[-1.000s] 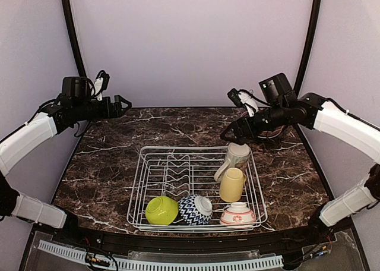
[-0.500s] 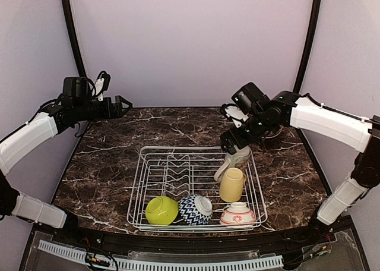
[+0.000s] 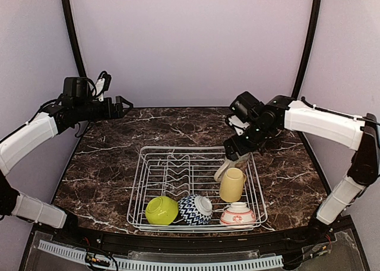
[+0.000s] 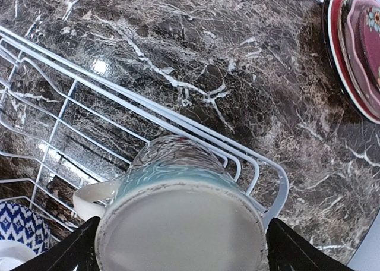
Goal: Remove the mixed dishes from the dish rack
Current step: Grab the cup from the dish rack.
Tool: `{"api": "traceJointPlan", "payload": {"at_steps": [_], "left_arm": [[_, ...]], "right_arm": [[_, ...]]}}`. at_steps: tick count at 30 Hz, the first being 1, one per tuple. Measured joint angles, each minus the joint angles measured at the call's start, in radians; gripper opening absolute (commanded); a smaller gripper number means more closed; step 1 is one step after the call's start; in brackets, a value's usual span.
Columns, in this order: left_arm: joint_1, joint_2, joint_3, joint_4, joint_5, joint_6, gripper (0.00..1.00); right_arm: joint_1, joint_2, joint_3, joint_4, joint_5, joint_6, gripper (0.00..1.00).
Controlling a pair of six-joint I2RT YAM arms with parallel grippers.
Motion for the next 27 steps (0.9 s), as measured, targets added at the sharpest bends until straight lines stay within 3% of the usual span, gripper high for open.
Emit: {"api": "traceJointPlan", "payload": {"at_steps": [7, 11, 17, 20, 27], "left_arm": [[0.0, 0.001, 0.0, 0.0, 0.008, 0.0, 0.99], [0.0, 0.003, 0.0, 0.0, 0.009, 0.0, 0.99], [-0.005, 0.005, 0.0, 0.0, 0.01, 0.0, 0.99], [-0.006, 0.005, 0.0, 0.0, 0.012, 0.0, 0.99], [-0.007, 0.008, 0.0, -0.001, 0.011, 0.0, 0.99]], "right_arm": [[0.0, 0.003, -0.021, 0.024, -0.005, 0.106, 0.81], [0.0, -0.008, -0.046, 0.07, -0.009, 0.172, 0.94], [0.0, -0.008, -0.085, 0.112, -0.009, 0.256, 0.96], [0.007, -0.007, -0.089, 0.124, 0.0, 0.278, 0.91], [0.026, 0.0, -0.09, 0.135, 0.047, 0.308, 0.68]]}}
